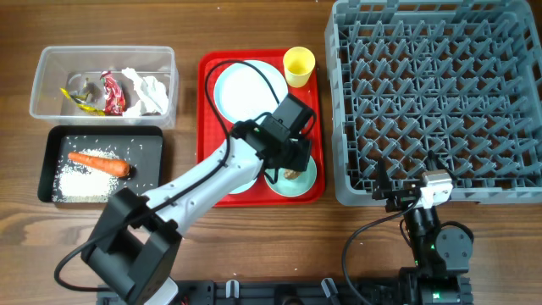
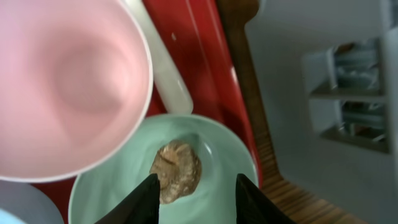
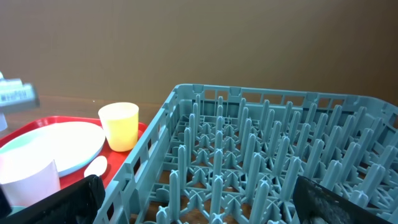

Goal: Sort waste into correct bins and load items into the dishwasher rack
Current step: 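Lower the left gripper into the green bowl and grasp the mushroom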

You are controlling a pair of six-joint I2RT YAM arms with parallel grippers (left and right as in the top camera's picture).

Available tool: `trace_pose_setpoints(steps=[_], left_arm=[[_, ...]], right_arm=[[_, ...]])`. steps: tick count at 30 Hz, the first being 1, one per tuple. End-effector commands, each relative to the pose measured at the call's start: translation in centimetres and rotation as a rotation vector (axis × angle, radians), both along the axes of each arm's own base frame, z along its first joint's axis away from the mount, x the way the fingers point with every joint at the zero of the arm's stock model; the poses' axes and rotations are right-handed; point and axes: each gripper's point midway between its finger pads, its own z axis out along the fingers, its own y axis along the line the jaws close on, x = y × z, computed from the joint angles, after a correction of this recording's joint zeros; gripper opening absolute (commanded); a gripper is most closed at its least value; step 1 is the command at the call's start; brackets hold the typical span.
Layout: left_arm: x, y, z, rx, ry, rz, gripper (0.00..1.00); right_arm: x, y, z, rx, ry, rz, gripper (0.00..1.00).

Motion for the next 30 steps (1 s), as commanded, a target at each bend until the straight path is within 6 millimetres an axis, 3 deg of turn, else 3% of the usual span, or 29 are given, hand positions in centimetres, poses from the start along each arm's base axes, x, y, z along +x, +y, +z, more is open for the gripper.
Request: trace_pose_setpoints(steps=[1,16,30], left_arm=[[-0.3,0.2,-0.4,0.04,0.007,-0.015,0.39],[-0.9,0.7,-2.3,0.078,0.05,-0.018,0.39],[-2.3,-0.5,-4.4,0.116,0.073,-0.066,0.39]], right_arm=[[-0.1,0.1,0.2,-0.01,-0.011,0.011,1.0],[-0.1,0.1,0.2,-0.01,-0.011,0.011,1.0],[-0.1,0.2,0.2,-0.01,-0.011,0.011,1.0]])
